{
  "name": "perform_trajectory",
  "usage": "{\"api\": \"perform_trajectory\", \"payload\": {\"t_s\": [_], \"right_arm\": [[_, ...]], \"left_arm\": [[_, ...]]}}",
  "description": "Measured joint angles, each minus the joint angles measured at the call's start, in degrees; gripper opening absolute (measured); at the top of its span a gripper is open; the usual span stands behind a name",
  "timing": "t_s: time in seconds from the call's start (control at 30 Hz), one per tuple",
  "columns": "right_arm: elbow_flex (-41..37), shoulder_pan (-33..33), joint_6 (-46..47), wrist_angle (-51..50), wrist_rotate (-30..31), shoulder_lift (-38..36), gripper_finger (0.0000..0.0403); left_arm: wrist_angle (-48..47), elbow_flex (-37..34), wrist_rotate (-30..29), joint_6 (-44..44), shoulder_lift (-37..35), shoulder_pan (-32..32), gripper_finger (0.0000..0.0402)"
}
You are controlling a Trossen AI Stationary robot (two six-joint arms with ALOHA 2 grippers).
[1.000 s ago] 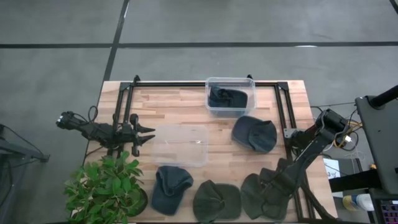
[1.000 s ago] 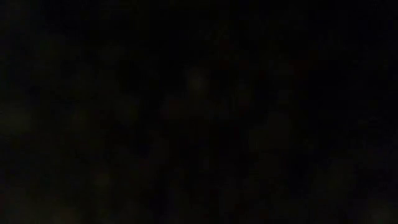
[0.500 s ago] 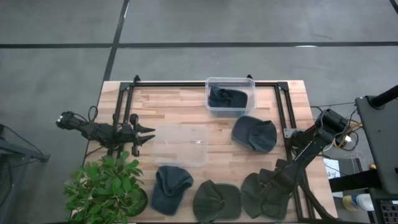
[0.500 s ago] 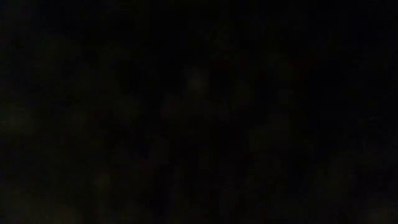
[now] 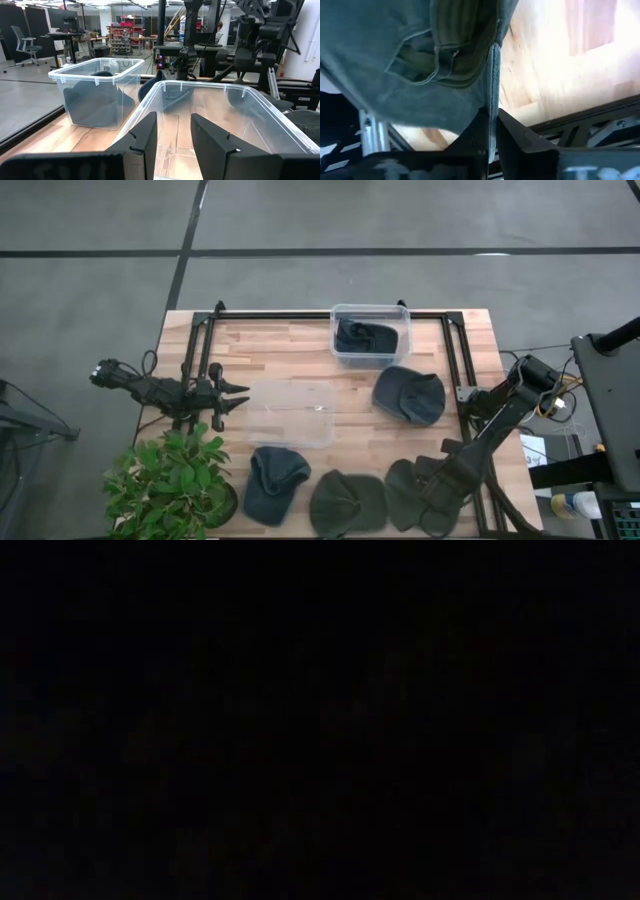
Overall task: Pick & Place hat
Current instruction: Put the right gray cap into the bottom transparent bin
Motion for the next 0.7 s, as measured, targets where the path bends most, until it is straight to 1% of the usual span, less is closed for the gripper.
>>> {"api": "perform_trajectory", "payload": {"t_s": [0.2, 0.33, 0.43, 0.5, 0.7], "right_arm": [[8.3, 0.0, 1.7, -9.3, 6.8, 0.0, 0.001], [13.8, 0.0, 4.3, -17.8, 7.9, 0.0, 0.001], [17.6, 0.0, 4.7, -22.4, 9.1, 0.0, 0.001], [19.8, 0.0, 4.1, -23.2, 10.5, 0.0, 0.001], [24.9, 0.0, 0.3, -23.0, 19.1, -0.4, 0.0009]], "left_arm": [[0.0, 0.0, 0.0, 0.0, 0.0, 0.0, 0.0112], [0.0, 0.0, 0.0, 0.0, 0.0, 0.0, 0.0112], [0.0, 0.0, 0.0, 0.0, 0.0, 0.0, 0.0112], [0.0, 0.0, 0.0, 0.0, 0.0, 0.0, 0.0112], [0.0, 0.0, 0.0, 0.0, 0.0, 0.0, 0.0112]]}}
